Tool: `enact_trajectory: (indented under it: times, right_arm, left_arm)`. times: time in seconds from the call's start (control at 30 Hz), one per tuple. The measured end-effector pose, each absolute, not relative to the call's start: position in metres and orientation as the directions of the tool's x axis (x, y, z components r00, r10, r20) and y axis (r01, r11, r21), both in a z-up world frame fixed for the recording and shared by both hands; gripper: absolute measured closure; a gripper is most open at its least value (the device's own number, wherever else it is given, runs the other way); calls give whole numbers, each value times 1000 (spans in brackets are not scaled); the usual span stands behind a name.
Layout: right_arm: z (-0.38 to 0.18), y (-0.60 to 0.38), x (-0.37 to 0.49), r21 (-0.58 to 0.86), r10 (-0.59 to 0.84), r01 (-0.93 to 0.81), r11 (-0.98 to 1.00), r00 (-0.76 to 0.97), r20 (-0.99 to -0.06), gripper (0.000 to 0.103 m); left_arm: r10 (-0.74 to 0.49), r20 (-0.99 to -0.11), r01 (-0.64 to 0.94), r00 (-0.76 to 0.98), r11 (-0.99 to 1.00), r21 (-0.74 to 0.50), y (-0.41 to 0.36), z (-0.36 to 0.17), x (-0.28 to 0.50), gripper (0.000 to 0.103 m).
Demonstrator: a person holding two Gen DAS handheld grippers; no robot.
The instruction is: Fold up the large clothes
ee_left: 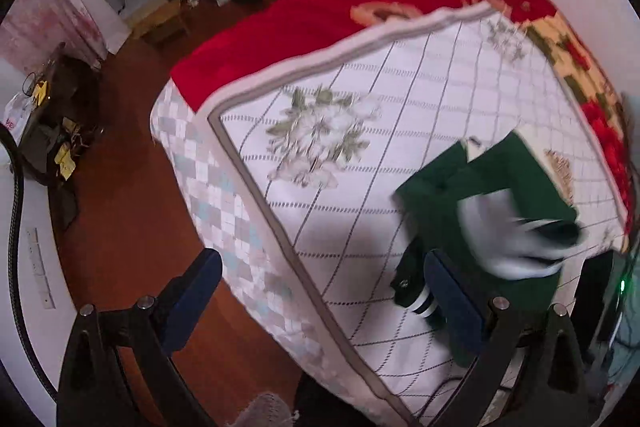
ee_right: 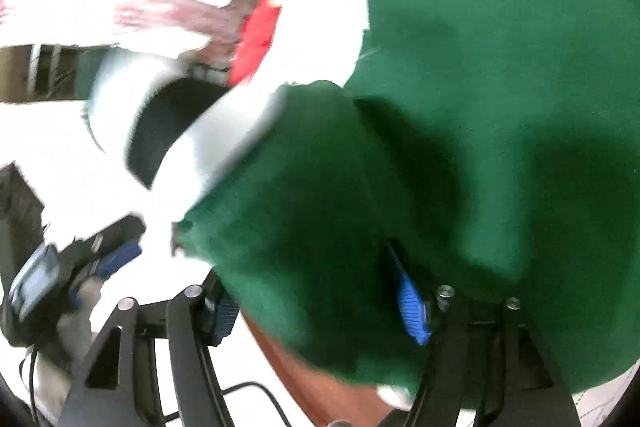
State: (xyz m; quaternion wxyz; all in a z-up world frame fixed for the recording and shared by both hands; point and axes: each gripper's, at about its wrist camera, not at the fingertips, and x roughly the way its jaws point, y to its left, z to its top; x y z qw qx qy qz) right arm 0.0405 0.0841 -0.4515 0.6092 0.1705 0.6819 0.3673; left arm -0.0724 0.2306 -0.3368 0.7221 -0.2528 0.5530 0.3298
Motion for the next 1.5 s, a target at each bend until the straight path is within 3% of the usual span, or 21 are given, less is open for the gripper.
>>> enact_trajectory:
  times: [0.13,0.23,0.3,0.37,0.4,0.43,0.6,0.7,0.83,0.9,1.0,1.07,1.13,1.2,1.33,1.5]
  right_arm:
    - [-429,19,58,754,722,-156,638,-221,-656,35]
    - [-431,-1,11,721,707,-78,688,-152,-691,35]
    - [-435,-44,38,687,682,-33,726,-100,-725,37]
    - [-433,-64,56,652,650,-14,758,-49,-758,53]
    - [-440,-72,65,627,627,-6,779,-33,-779,70]
    - [-451,-77,75,599,599,8,801,-17,-801,77]
    - [-476,-132,143,498,501,69,864,-24,-865,81]
    - [-504,-114,157,449,452,71,891,-33,-892,86]
    - [-531,-96,183,395,399,72,916,-47,-916,97]
    - [-530,-103,191,417,426,106,903,-83,-901,97]
    - [-514,-114,191,485,493,95,870,-128,-860,92]
    - [-502,-132,187,515,522,85,853,-106,-846,80]
    - [-494,-160,180,502,508,84,861,-69,-859,41]
    - [-494,-186,172,510,518,114,853,-52,-854,38]
    - [-546,-207,169,625,652,208,752,-101,-751,38]
    - [-612,-183,172,818,862,276,505,-123,-491,34]
  left_arm:
    - [182,-951,-729,249,681,-61,219,-320,-58,0]
    - [153,-954,-690,258,720,-71,200,-331,-38,0]
    - [148,-959,-680,240,731,-58,191,-351,-27,0]
    - [158,-964,-681,213,731,-31,187,-371,-17,0]
    - [167,-966,-678,196,735,-11,186,-385,-10,0]
    - [199,-965,-672,169,739,35,186,-402,0,0]
    - [309,-950,-610,48,762,217,191,-475,42,0]
    - [338,-941,-553,6,785,279,195,-504,64,0]
    - [338,-941,-512,-28,803,304,202,-525,81,0]
    - [317,-948,-517,-35,806,289,208,-523,81,0]
    - [297,-954,-519,-30,811,269,211,-510,76,0]
    - [273,-962,-532,-6,814,234,212,-496,68,0]
    - [254,-967,-544,16,814,205,214,-486,61,0]
    - [236,-971,-551,36,815,178,215,-480,55,0]
    - [210,-978,-533,7,828,174,215,-497,52,0]
    - [172,-985,-528,-10,836,151,222,-520,54,0]
